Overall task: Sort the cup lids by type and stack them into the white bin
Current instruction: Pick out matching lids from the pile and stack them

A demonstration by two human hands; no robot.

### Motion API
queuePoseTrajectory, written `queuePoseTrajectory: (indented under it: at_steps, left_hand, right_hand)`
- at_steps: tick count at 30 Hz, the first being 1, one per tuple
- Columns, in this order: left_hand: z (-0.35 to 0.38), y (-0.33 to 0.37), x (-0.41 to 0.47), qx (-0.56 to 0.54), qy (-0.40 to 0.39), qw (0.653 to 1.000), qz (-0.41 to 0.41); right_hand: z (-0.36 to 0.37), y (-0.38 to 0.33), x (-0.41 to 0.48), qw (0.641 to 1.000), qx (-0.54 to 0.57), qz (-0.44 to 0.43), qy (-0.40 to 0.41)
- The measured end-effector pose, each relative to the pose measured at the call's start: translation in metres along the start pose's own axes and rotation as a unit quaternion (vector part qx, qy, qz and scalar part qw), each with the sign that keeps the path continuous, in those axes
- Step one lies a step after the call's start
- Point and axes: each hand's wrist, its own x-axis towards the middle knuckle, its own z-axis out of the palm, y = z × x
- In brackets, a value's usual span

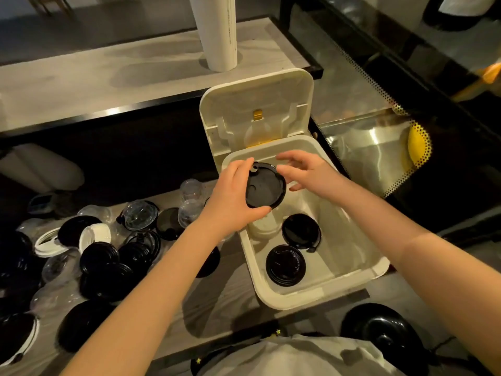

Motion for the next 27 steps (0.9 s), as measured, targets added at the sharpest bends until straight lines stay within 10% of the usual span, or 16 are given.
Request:
queuePoseTrajectory:
  at_steps: [8,15,27]
  left_hand:
    - [0.012,-0.004,-0.006,0.083,0.000,0.996,0.039]
    - [0.013,-0.026,-0.023,0.115,-0.085,0.989,-0.024]
    - [0.020,-0.034,-0.025,0.121,-0.078,0.989,-0.028]
  right_hand:
    - [-0.010,0.004,0.001,0.990,-0.138,0.042,0.001]
    - [0.000,0.024,0.007,0.832,-0.499,0.118,-0.212]
    - [0.026,0.071,0.016,0.782,-0.581,0.100,-0.202]
